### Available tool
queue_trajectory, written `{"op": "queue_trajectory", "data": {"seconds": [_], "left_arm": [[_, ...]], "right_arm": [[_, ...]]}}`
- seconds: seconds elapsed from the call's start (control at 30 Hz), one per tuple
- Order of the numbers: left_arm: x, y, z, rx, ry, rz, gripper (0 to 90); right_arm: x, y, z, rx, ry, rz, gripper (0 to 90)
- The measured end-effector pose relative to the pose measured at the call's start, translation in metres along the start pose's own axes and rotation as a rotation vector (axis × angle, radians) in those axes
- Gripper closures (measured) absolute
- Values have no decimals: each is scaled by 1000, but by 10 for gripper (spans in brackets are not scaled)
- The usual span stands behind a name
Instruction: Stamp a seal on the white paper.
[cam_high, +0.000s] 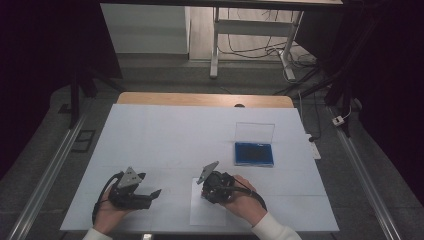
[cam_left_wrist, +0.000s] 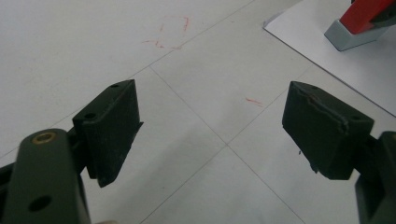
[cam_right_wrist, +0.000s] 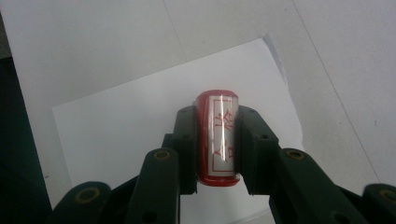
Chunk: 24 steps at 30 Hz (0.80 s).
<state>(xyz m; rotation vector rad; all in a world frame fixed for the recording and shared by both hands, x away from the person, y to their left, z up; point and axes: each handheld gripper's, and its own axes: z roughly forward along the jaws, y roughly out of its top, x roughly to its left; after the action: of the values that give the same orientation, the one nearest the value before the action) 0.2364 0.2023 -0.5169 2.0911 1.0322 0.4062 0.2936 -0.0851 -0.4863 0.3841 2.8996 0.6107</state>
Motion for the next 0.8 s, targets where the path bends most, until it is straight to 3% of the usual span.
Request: {"op": "queue_trajectory", "data": {"seconds": [0.6, 0.8], "left_arm": [[3, 0, -2, -12, 4, -9, 194], [4, -1, -2, -10, 6, -12, 194]], "right_arm": [[3, 1, 0, -2, -10, -7, 703], [-3, -2, -4, -43, 19, -14, 700]]}}
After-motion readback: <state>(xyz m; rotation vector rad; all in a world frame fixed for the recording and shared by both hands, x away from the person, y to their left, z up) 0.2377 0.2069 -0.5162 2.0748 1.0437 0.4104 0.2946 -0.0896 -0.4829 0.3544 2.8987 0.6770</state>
